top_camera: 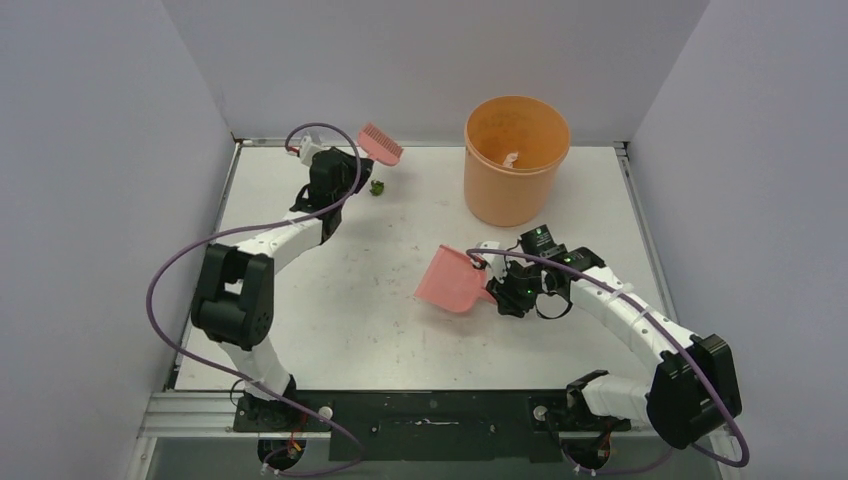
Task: Sweep away the paper scraps from the table
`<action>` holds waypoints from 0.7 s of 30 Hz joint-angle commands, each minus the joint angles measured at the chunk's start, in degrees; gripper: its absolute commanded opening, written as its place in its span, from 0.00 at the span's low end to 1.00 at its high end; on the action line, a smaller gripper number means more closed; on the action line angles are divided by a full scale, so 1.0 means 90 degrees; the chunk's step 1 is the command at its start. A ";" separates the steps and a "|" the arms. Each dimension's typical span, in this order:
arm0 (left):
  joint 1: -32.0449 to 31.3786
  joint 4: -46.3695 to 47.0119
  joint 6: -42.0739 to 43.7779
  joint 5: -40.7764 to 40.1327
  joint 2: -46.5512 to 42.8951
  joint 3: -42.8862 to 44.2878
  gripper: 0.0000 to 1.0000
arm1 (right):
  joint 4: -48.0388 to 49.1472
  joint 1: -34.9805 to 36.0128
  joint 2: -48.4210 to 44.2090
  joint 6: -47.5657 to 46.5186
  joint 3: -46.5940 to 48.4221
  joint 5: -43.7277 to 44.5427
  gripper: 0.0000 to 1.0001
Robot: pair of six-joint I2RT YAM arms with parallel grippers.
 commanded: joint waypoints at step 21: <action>0.0452 -0.0512 -0.2266 0.0259 0.0615 -0.0108 0.00 | 0.1276 0.0688 0.0615 0.0177 -0.0383 0.0689 0.05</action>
